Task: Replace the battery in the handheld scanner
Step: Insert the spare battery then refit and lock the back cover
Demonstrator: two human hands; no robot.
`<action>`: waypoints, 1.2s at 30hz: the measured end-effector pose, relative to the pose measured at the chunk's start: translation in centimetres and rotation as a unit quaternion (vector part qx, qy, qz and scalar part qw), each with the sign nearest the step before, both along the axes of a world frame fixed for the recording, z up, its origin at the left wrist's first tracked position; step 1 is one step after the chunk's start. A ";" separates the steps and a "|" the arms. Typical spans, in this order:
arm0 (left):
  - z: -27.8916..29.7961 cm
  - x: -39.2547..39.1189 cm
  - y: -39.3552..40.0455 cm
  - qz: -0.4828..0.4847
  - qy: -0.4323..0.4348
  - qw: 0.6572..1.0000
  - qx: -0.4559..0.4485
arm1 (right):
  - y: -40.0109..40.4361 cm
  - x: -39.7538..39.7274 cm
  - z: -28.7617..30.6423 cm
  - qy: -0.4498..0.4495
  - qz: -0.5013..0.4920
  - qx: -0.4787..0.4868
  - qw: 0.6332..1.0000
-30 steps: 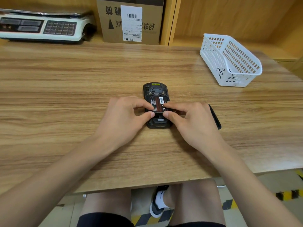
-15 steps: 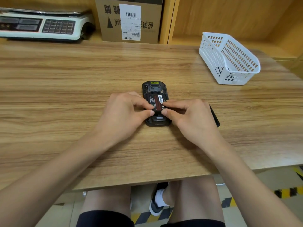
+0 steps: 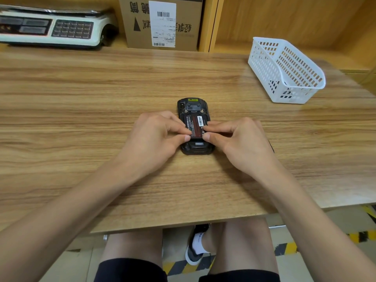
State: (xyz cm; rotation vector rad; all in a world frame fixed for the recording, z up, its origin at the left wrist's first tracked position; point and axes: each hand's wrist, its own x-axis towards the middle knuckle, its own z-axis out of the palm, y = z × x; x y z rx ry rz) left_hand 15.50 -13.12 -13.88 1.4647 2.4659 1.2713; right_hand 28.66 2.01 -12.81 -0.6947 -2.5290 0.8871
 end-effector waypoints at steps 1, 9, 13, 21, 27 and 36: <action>0.0 0.0 0.0 -0.002 0.003 1.000 0.001 | 0.0 0.0 0.0 -0.001 0.002 0.001 1.000; -0.3 -0.3 0.0 -0.023 0.039 0.999 0.005 | 0.1 0.1 -0.1 -0.006 0.015 0.015 1.000; -0.6 -0.5 0.0 -0.053 0.093 0.994 0.000 | 0.2 -0.1 0.0 -0.027 0.037 0.064 0.997; -0.9 -0.9 0.0 -0.080 0.142 0.987 -0.006 | 0.2 0.0 0.0 -0.023 0.078 0.139 0.987; -1.0 -1.0 -0.2 -0.080 0.156 0.984 -0.031 | 0.3 -0.1 0.0 -0.032 0.076 0.133 0.988; -0.9 -0.2 -0.8 -0.071 0.152 0.983 -0.073 | -0.2 0.2 -0.2 -0.032 0.078 0.152 0.985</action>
